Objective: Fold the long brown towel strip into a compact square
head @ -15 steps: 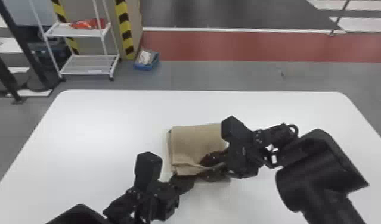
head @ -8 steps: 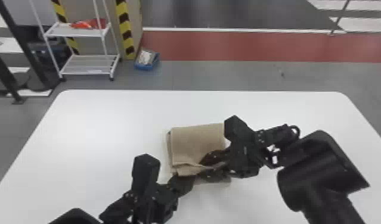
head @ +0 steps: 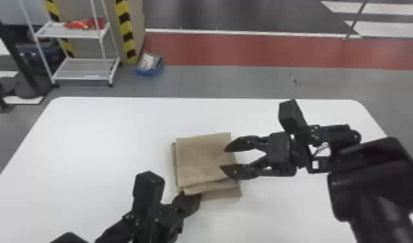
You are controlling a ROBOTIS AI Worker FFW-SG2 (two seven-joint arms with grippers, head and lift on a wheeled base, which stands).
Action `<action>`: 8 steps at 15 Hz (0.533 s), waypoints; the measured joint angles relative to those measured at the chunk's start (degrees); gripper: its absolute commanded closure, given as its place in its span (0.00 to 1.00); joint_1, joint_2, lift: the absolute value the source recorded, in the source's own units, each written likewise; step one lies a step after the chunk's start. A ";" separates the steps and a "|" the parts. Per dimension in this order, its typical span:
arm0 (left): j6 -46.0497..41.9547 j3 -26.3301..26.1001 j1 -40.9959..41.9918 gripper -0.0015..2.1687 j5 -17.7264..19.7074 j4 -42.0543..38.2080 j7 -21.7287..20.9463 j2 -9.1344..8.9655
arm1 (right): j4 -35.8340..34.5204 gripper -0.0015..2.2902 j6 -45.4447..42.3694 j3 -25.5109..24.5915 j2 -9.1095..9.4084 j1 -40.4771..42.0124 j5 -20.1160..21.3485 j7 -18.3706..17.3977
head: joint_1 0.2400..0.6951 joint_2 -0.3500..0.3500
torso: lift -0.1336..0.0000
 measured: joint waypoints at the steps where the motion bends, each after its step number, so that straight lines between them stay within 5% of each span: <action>1: 0.01 -0.04 0.00 0.55 -0.12 -0.10 0.00 -0.01 | -0.32 0.25 0.18 -0.77 0.00 0.21 -0.37 0.00 | 1.00 0.40 | 0.07; 8: 0.00 3.83 2.66 0.55 -0.05 -6.00 -0.24 0.58 | 2.22 0.33 -1.07 -3.47 1.54 0.27 -1.30 -2.54 | 1.00 0.41 | 0.07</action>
